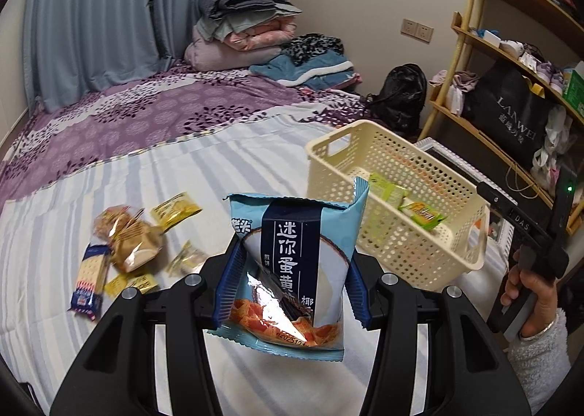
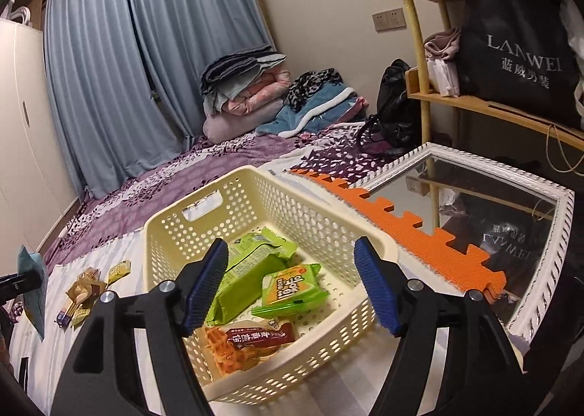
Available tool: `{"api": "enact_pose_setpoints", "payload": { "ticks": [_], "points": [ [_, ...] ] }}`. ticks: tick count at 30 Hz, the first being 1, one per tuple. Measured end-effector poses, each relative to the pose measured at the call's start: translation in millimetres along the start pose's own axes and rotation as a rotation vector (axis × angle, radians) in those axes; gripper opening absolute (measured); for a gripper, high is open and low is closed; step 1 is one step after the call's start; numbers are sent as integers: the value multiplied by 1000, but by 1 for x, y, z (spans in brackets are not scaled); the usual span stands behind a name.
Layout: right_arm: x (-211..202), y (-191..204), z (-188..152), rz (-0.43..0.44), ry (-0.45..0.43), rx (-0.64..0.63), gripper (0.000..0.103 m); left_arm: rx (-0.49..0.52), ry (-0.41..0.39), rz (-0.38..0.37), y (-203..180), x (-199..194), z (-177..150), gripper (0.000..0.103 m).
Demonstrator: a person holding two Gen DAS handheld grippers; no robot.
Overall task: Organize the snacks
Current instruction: 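Carry the green tofu pack in the right gripper and drop it into the basket, then carry the blue waffle bag in the left gripper and release it into the basket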
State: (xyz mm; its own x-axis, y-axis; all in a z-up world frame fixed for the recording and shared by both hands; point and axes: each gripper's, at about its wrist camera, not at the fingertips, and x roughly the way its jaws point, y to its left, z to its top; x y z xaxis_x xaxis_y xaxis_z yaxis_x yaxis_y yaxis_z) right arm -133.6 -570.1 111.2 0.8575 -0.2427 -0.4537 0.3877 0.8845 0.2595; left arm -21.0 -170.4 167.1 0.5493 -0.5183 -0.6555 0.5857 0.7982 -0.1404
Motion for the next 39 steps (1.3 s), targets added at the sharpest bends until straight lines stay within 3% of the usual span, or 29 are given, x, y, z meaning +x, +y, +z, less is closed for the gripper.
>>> {"api": "enact_pose_setpoints", "payload": {
  "ticks": [12, 14, 21, 30, 31, 34, 39],
  "points": [
    [-5, -19, -2, -12, 8, 21, 72, 131, -16, -134, -81, 34, 43, 52],
    [-6, -22, -2, -16, 5, 27, 76, 146, -14, -154, -93, 40, 47, 52],
    [-4, -32, -1, -69, 14, 31, 85, 181, 3, -202, -127, 66, 59, 52],
    [-3, -41, -1, -96, 29, 50, 86, 222, 19, -239, -160, 90, 66, 53],
    [-3, -41, -1, -98, 29, 50, 86, 223, 23, -241, -162, 92, 66, 57],
    [-4, -42, -1, -104, 26, 53, 90, 219, 15, -241, -163, 93, 63, 101],
    [-2, -40, -3, -101, 36, 62, 90, 218, 35, -212, -158, 95, 55, 101]
  ]
}}
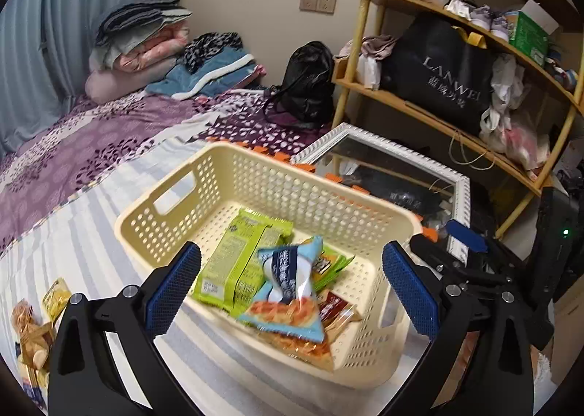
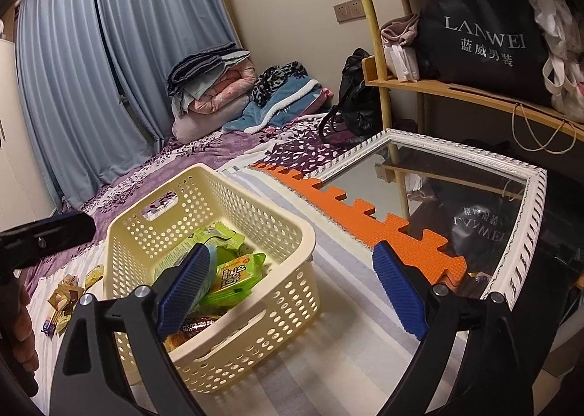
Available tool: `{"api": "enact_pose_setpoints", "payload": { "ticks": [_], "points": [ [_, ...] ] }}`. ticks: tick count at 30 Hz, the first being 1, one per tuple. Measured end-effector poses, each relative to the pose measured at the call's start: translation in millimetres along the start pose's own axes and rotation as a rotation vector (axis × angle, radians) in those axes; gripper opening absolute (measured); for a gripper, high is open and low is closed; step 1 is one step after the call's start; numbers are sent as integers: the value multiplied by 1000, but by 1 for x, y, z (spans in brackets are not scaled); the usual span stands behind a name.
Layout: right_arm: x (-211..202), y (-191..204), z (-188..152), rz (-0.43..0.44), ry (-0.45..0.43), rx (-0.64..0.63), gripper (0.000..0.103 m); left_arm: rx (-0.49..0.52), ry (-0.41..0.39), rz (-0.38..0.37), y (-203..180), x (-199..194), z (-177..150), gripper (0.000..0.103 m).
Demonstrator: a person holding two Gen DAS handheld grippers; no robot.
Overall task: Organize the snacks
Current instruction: 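Carry the blue waffle bag in the left gripper and release it into the basket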
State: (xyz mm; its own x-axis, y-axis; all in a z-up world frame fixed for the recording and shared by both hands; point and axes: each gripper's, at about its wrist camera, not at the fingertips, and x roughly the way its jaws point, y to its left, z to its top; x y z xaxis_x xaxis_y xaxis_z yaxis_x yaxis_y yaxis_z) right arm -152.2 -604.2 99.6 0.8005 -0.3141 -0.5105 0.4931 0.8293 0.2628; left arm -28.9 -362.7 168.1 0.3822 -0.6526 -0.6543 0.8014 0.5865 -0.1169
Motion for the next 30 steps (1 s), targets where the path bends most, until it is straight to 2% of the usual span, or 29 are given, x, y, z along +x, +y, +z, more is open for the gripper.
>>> {"api": "enact_pose_setpoints", "payload": {
  "ticks": [6, 17, 20, 30],
  "points": [
    [0, 10, 0, 13, 2, -18, 90, -49, 1, 27, 17, -9, -8, 101],
    [-9, 32, 3, 13, -8, -57, 94, -11, -31, 98, 24, -34, -18, 101],
    [-11, 37, 3, 9, -14, -67, 98, -18, -34, 98, 28, -40, -21, 101],
    [-15, 57, 5, 11, 2, -105, 98, -71, -48, 137, 50, -60, -35, 101]
  ]
}}
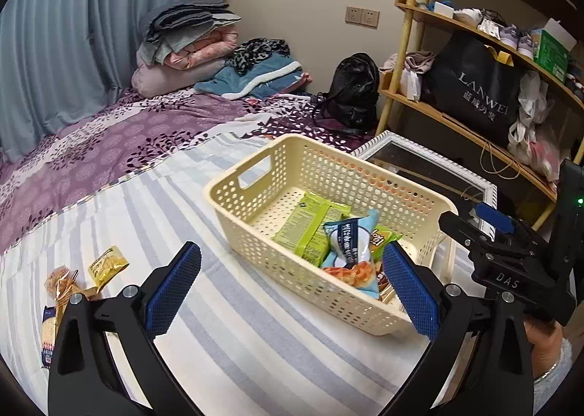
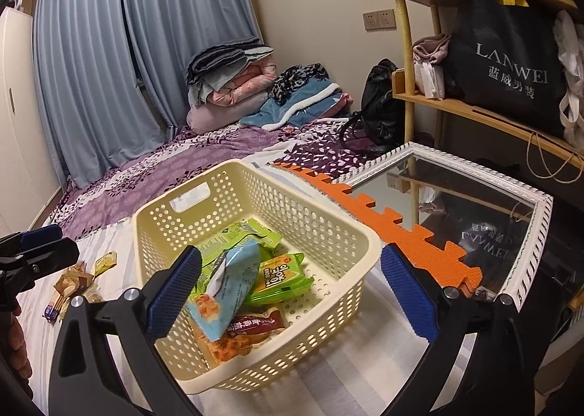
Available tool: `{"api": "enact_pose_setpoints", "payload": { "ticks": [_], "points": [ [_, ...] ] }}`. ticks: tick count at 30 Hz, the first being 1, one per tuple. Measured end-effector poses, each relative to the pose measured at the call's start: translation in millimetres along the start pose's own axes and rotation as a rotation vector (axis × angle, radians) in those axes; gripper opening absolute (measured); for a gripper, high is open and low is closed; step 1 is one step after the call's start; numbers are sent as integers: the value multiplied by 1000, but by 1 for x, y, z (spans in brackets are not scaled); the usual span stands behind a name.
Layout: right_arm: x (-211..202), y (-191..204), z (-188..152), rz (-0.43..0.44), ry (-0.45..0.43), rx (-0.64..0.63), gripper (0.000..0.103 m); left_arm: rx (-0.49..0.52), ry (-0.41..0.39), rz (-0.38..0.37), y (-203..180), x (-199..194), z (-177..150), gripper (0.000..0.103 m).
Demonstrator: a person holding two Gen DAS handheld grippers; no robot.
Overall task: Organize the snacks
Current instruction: 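Carry the blue waffle bag in the left gripper and release it into the basket, then move both open grippers back over the snack pile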
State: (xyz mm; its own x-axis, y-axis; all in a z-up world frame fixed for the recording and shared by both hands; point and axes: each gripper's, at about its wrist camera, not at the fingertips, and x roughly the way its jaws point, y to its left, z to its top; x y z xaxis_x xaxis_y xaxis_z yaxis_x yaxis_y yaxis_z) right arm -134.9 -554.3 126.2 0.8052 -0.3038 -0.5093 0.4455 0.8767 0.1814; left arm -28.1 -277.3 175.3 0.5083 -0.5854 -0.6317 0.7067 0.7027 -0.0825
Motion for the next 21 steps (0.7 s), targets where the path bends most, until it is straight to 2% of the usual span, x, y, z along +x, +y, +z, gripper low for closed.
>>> {"api": "enact_pose_setpoints", "payload": {
  "ticks": [13, 21],
  "points": [
    [-12, 49, 3, 28, -1, -113, 98, -91, -26, 38, 46, -29, -22, 101],
    [-13, 81, -4, 54, 23, -182, 98, -145, -6, 87, 79, -40, -47, 101]
  ]
}}
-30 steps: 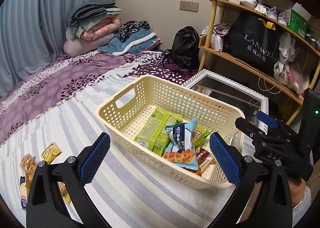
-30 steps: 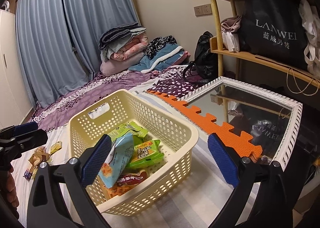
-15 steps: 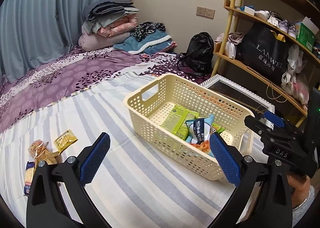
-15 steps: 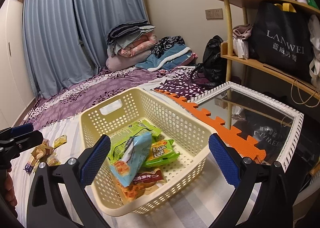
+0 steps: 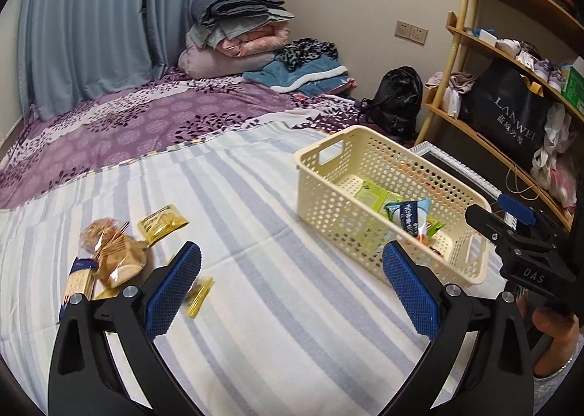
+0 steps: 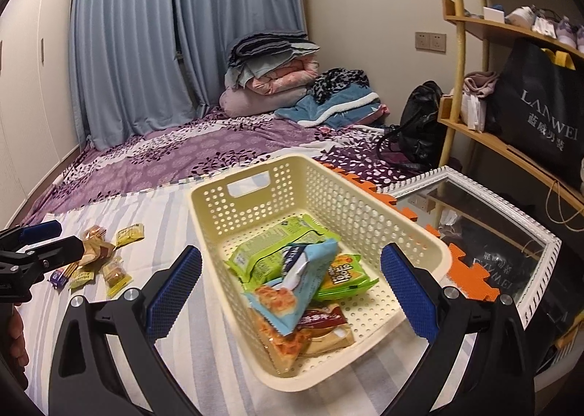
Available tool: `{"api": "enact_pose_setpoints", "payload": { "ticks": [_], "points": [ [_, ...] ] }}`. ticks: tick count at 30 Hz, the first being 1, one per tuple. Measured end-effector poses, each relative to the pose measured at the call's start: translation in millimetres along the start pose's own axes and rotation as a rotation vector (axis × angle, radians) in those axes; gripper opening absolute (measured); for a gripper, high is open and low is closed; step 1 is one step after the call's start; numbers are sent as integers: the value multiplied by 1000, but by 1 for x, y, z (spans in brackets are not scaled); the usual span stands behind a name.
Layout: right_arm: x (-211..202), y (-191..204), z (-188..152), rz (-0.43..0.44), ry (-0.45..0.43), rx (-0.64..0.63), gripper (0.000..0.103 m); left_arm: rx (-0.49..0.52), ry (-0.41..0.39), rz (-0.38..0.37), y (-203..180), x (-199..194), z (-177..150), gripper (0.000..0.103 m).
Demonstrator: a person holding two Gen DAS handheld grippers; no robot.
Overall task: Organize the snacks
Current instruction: 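Move both open grippers back over the snack pile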
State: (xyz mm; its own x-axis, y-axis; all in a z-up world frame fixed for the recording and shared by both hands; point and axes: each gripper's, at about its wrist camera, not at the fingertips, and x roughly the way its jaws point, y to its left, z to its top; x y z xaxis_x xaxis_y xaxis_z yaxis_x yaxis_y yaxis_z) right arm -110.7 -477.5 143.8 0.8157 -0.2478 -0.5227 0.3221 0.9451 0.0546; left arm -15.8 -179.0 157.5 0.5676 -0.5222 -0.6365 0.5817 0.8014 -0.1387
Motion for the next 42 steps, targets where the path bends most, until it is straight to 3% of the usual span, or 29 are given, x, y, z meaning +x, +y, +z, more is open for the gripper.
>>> {"api": "enact_pose_setpoints", "payload": {
  "ticks": [16, 42],
  "points": [
    [7, 58, -6, 83, 47, -101, 98, -117, 24, 80, 65, -17, -31, 101],
    [34, 146, -47, 315, 193, -199, 98, -364, 81, 311, 194, -44, -102, 101]
  ]
}}
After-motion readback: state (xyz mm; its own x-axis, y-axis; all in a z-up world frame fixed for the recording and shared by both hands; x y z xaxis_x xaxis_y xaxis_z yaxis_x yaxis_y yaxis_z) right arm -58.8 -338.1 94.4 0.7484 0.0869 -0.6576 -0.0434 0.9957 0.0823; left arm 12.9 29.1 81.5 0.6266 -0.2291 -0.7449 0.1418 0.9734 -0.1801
